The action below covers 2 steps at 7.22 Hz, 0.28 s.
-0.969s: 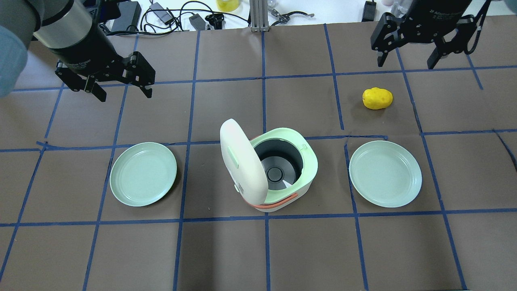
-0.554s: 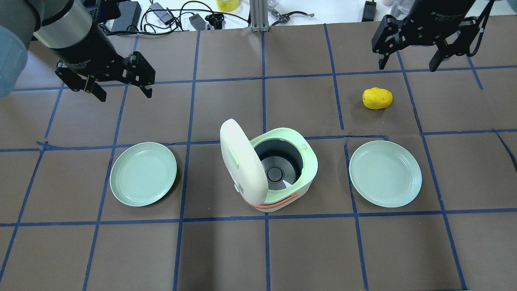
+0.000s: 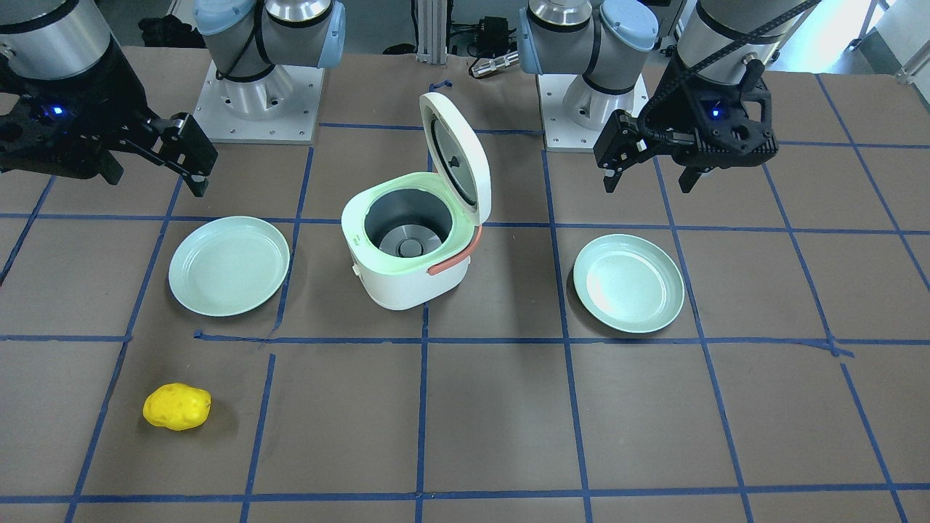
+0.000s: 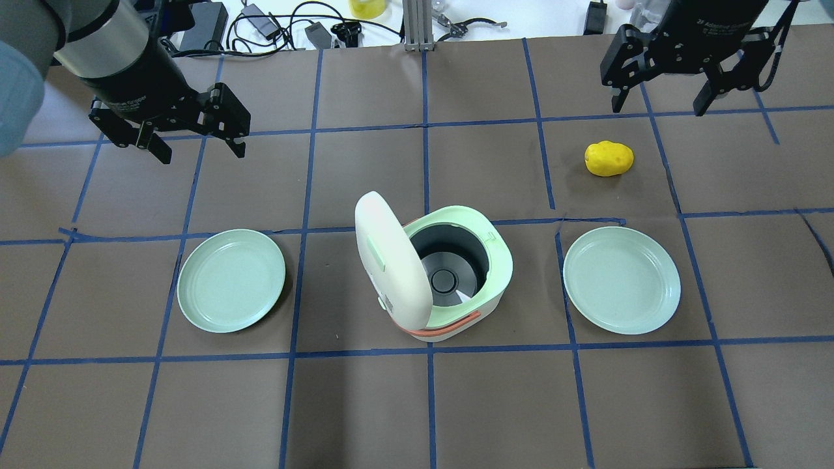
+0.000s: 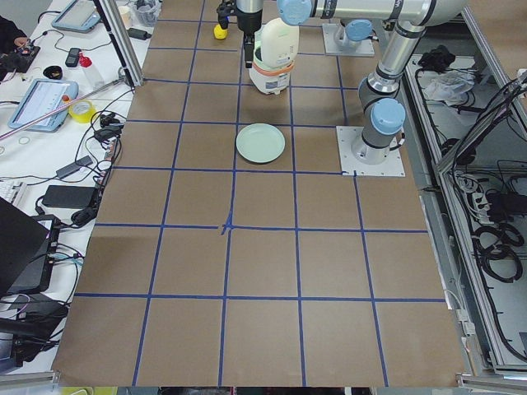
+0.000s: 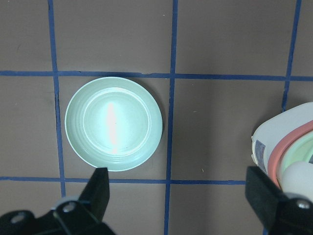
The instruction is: Press rice cooker button
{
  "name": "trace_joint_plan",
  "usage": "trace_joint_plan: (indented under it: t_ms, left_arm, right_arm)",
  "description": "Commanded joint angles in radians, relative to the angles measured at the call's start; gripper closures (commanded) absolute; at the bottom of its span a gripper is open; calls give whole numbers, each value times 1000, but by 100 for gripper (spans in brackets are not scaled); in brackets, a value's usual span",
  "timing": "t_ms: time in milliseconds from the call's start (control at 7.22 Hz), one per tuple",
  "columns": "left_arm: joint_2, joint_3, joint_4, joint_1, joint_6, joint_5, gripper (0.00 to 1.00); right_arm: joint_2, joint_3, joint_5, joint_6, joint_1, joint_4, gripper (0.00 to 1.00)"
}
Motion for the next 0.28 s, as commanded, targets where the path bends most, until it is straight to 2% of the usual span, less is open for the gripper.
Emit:
trace_joint_plan:
  t_ms: [0,138]
  left_arm:
    - [0,0,0,0,1,0,0]
    - [0,0,0,0,1,0,0]
  right_arm:
    - [0,0,9,2,3,-1,0]
    - [0,0,6,2,5,1,0]
